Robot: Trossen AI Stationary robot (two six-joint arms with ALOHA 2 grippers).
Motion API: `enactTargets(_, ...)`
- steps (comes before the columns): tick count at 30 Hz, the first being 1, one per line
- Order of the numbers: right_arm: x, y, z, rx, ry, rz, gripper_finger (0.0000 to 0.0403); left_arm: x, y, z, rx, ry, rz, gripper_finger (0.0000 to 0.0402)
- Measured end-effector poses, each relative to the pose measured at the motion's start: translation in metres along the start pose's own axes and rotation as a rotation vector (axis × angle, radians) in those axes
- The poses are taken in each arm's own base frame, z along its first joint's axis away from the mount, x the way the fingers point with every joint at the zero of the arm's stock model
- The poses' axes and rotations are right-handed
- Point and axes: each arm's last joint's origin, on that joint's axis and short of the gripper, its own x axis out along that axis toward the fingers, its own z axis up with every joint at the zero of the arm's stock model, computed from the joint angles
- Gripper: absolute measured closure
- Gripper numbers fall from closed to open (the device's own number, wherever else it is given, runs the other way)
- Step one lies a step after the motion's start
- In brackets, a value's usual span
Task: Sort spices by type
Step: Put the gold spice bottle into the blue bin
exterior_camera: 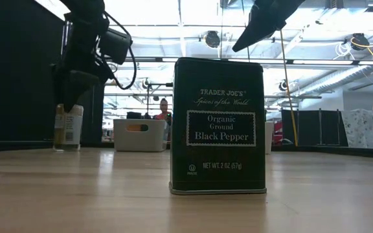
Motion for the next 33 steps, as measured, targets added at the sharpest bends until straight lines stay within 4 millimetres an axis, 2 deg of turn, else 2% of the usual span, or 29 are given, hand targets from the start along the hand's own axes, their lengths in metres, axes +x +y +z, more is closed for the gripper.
enactTargets(33,0.0,0.0,-0.0001,0.0,0.001,0.0,0.0403,-0.001,-0.0002,-0.003,0.011,0.042,-0.042,0.0113)
